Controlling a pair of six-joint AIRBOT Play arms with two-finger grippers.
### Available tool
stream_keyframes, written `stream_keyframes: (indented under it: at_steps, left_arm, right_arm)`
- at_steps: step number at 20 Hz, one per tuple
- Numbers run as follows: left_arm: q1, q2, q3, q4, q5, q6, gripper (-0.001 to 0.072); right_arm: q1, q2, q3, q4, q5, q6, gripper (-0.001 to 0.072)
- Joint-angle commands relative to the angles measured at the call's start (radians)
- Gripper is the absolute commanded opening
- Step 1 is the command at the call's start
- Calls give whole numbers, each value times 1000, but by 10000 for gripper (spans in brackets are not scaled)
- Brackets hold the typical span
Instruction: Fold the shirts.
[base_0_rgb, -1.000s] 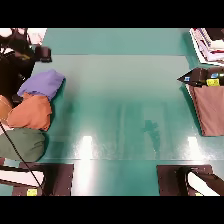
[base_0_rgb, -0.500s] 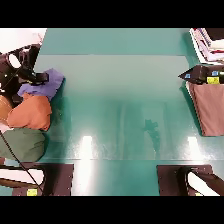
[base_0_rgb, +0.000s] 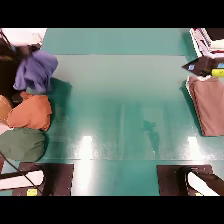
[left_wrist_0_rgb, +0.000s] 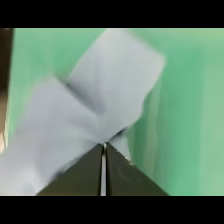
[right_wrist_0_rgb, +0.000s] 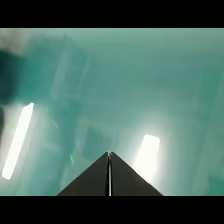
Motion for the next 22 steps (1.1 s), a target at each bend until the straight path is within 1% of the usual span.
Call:
stream_keyframes:
  at_steps: [1,4,7,9,11,12,13,14,15,17,19,20,22]
  left_arm:
    - [-115,155,188,-11,-79,60,21]
    - [-287,208,249,-10,-126,60,21]
    - [-492,186,212,24,-177,42,21]
    - [-637,137,163,17,-185,29,21]
    - [-768,62,127,-26,-183,30,24]
    - [-821,18,118,-60,-177,34,44]
    - [-861,-24,118,-84,-165,34,331]
    - [-888,-56,118,-85,-147,34,635]
    - [-897,-79,119,-63,-135,37,664]
    - [-878,-84,119,71,-149,39,663]
    - [-801,-79,119,200,-193,20,664]
    - [-736,-80,114,214,-202,-10,664]
    - [-592,-82,60,167,-188,-71,663]
  right_arm:
    - [3,1,132,7,-43,11,18]
    - [-4,-2,237,0,-64,11,18]
    - [-7,-4,303,-1,-59,11,18]
    - [-7,-4,324,0,-59,11,19]
    - [-7,-3,332,0,-47,11,19]
    - [-7,-3,332,0,-35,11,18]
    - [-7,-3,331,0,-19,11,19]
    - [-7,-3,331,0,-3,11,18]
    - [-7,-3,331,0,6,11,18]
    - [-7,-3,332,0,24,11,18]
    - [-7,-4,331,0,26,11,18]
    - [-7,-4,331,0,26,11,18]
    - [-7,-4,330,0,27,11,18]
